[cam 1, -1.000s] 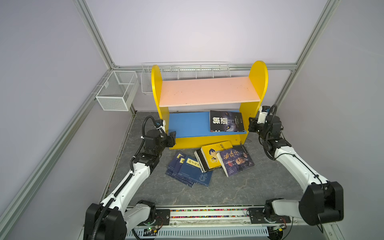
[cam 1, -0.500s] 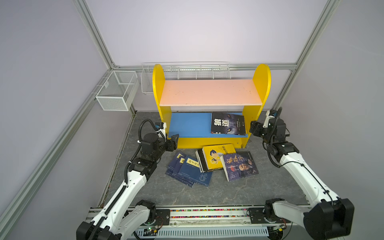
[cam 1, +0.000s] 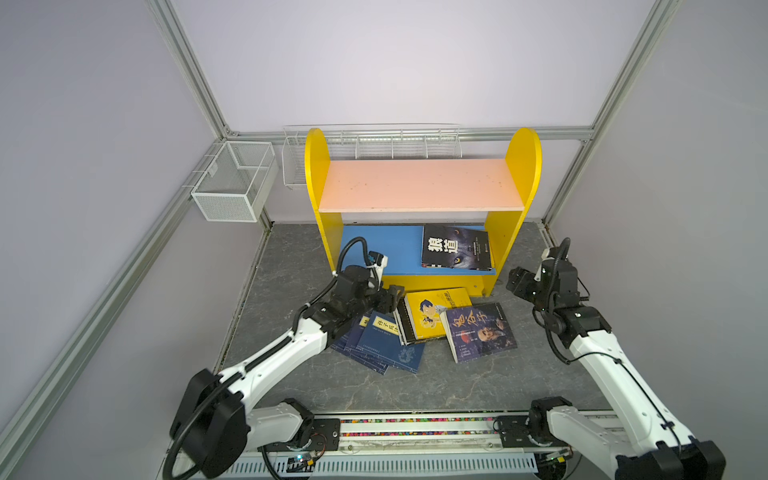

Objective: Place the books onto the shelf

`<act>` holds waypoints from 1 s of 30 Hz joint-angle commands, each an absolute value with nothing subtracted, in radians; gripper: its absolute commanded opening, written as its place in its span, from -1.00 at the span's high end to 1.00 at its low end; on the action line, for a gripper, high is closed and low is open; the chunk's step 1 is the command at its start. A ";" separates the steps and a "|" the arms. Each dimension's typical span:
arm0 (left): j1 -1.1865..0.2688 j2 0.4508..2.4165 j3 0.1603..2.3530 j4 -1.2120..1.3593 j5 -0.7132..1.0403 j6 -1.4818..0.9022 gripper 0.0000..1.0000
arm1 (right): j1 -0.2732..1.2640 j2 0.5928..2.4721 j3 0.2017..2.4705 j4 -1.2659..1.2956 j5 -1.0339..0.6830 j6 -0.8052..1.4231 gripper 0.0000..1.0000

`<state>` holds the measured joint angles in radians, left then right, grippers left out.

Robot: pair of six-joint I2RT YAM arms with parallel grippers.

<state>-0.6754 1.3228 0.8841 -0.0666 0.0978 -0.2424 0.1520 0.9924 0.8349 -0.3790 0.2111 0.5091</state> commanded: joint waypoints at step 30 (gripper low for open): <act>-0.712 1.901 1.397 0.035 0.049 -0.504 0.20 | 0.151 0.910 0.758 -0.378 0.168 0.499 -0.50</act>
<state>-0.7055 1.8854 1.3785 0.0460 0.0406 -0.4660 0.1520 0.9363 0.7776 -0.3851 0.1673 0.5156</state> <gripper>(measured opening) 0.415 0.750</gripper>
